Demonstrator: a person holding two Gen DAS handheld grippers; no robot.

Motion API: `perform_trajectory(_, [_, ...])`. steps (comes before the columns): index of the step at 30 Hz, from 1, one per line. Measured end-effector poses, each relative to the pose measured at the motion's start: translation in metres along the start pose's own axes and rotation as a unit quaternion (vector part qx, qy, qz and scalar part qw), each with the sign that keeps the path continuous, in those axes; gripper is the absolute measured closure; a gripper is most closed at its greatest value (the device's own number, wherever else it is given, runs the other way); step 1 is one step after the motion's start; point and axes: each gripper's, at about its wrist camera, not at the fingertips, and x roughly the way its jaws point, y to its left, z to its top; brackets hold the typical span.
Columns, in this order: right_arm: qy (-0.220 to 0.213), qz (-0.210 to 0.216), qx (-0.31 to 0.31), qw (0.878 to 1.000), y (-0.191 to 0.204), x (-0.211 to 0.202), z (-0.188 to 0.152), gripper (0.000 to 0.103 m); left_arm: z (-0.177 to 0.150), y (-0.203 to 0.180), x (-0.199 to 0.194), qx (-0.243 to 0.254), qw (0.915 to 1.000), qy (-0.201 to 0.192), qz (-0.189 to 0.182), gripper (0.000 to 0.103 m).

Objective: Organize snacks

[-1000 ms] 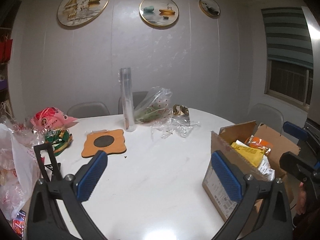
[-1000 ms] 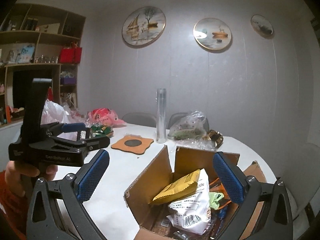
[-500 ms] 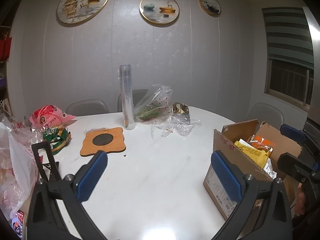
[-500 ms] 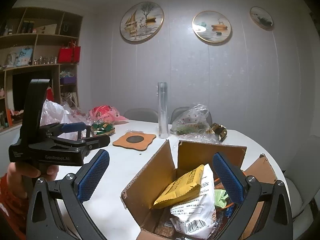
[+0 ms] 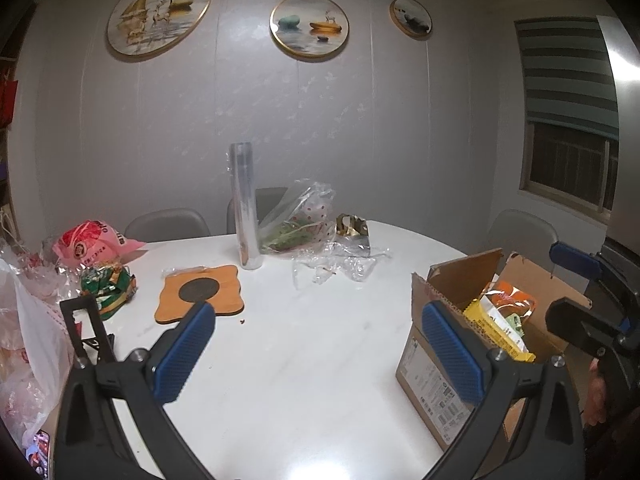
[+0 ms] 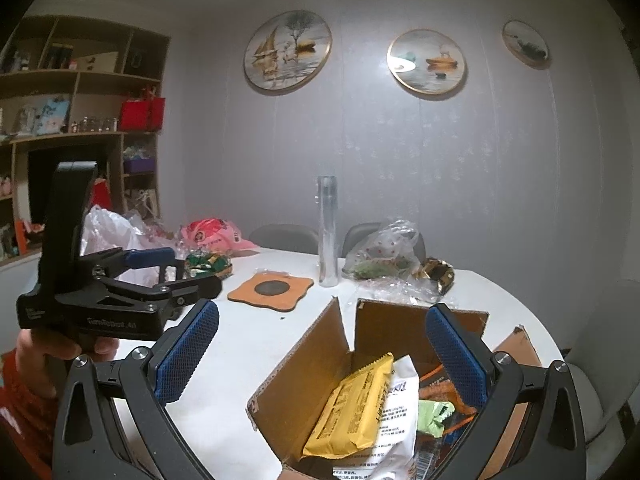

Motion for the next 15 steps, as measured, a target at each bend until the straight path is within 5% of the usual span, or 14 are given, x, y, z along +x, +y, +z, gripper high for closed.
perform_trajectory(15, [0.013,0.001,0.010,1.000,0.000,0.013,0.001,0.000,-0.001,0.004,0.007,-0.007,0.9999,0.007,-0.005,0.001])
